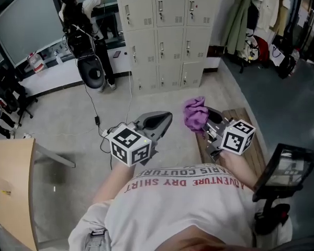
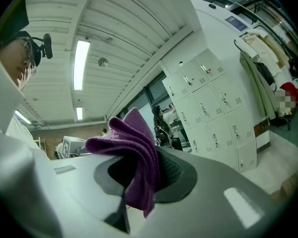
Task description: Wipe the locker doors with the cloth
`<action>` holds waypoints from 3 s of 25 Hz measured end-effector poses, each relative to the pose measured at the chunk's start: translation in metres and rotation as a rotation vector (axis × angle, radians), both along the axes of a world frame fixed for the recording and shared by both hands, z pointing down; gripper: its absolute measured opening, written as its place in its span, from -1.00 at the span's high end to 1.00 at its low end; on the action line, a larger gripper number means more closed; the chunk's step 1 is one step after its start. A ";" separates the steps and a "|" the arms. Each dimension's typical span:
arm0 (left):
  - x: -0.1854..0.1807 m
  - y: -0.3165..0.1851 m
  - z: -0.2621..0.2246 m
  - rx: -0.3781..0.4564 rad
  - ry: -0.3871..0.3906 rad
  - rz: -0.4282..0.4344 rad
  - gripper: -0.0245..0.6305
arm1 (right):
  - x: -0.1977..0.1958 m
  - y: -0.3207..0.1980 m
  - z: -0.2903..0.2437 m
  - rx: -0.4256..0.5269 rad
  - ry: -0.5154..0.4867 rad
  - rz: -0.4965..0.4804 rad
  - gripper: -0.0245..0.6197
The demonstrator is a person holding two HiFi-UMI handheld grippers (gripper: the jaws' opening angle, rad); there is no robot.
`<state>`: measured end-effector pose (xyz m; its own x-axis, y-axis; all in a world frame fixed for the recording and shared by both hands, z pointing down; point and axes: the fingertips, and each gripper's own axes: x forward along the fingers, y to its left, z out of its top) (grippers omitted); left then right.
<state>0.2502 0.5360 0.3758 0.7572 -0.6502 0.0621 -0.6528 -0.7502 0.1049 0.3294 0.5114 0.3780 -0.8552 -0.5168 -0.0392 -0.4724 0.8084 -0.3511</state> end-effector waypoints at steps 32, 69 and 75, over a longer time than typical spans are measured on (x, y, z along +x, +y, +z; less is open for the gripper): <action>-0.146 -0.492 0.017 -0.077 0.020 -0.262 0.92 | -0.147 -0.510 0.002 -0.026 0.015 -0.166 0.71; -0.423 -0.888 -0.054 0.017 -0.004 -0.075 0.92 | -0.415 -0.896 -0.074 0.112 -0.041 0.072 0.71; -0.423 -0.908 -0.050 0.004 -0.005 -0.033 0.92 | -0.417 -0.915 -0.065 0.079 -0.036 0.101 0.71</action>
<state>-0.1725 -0.3719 0.3259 0.7351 -0.6751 0.0630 -0.6777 -0.7287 0.0990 -0.0875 -0.4038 0.3131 -0.7964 -0.5941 -0.1129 -0.5409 0.7834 -0.3061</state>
